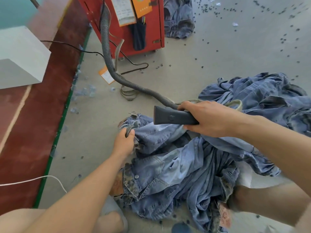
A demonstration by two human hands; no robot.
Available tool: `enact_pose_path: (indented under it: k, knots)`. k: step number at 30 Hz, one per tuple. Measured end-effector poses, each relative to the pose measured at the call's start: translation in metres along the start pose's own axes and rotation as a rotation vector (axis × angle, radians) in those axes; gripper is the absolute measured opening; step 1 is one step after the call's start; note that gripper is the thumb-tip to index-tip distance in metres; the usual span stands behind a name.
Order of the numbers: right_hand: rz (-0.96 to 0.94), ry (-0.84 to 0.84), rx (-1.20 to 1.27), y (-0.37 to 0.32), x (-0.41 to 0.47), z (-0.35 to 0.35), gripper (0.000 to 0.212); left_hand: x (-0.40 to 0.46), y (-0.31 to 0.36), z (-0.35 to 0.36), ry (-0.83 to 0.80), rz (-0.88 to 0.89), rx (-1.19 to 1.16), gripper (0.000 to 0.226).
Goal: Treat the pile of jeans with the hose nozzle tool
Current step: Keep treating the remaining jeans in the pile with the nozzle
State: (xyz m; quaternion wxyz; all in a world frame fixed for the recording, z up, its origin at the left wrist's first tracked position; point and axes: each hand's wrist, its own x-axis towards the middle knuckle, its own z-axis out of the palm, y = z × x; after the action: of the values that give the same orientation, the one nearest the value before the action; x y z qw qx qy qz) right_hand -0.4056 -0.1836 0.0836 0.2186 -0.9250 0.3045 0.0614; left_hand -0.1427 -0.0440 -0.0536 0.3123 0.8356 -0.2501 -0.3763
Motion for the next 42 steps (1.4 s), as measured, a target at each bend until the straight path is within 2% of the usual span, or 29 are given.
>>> enact_pose_path:
  k: [3, 5, 8, 10, 12, 15, 18, 23, 30, 34, 36, 39, 42]
  knots:
    - [0.002, -0.039, 0.014, 0.001, 0.001, -0.006, 0.04, -0.01, 0.012, -0.01, -0.024, -0.155, -0.575, 0.016]
    - [-0.015, -0.056, 0.024, -0.001, 0.002, -0.009, 0.039, -0.011, 0.019, -0.018, -0.027, -0.214, -0.807, 0.017]
    - [-0.048, -0.068, 0.037, -0.007, 0.001, -0.01, 0.037, -0.018, 0.024, -0.022, -0.044, -0.359, -0.78, 0.013]
    - [-0.071, -0.069, 0.018, -0.013, -0.001, -0.007, 0.036, -0.025, 0.022, -0.016, -0.074, -0.444, -0.697, 0.022]
    - [-0.088, -0.08, -0.008, -0.019, -0.002, -0.004, 0.035, -0.03, 0.02, -0.011, -0.066, -0.457, -0.669, 0.035]
    - [-0.073, -0.125, 0.015, -0.021, -0.006, -0.009, 0.033, -0.032, 0.028, -0.018, -0.079, -0.398, -0.893, 0.042]
    - [-0.083, -0.114, 0.077, -0.017, -0.009, -0.02, 0.03, -0.033, 0.037, -0.036, -0.165, -0.28, -1.117, 0.049]
    - [-0.015, -0.009, 0.099, -0.02, -0.01, -0.022, 0.051, -0.048, 0.046, -0.043, -0.269, -0.106, -1.14, 0.05]
    - [-0.115, -0.035, 0.078, -0.047, 0.0, -0.014, 0.03, -0.055, 0.04, -0.036, -0.421, -0.131, -1.088, 0.055]
    - [-0.094, 0.131, 0.177, -0.053, 0.008, -0.011, 0.029, -0.052, 0.038, -0.039, -0.413, -0.154, -1.081, 0.056]
    - [-0.038, 0.192, 0.26, -0.046, 0.01, -0.022, 0.022, -0.052, 0.036, -0.04, -0.409, -0.168, -1.064, 0.055]
    - [0.037, 0.133, 0.326, -0.031, 0.009, -0.041, 0.019, -0.054, 0.034, -0.04, -0.42, -0.169, -1.037, 0.054]
    - [0.018, 0.006, 0.253, -0.034, 0.007, -0.038, 0.021, -0.052, 0.037, -0.041, -0.41, -0.083, -0.963, 0.05]
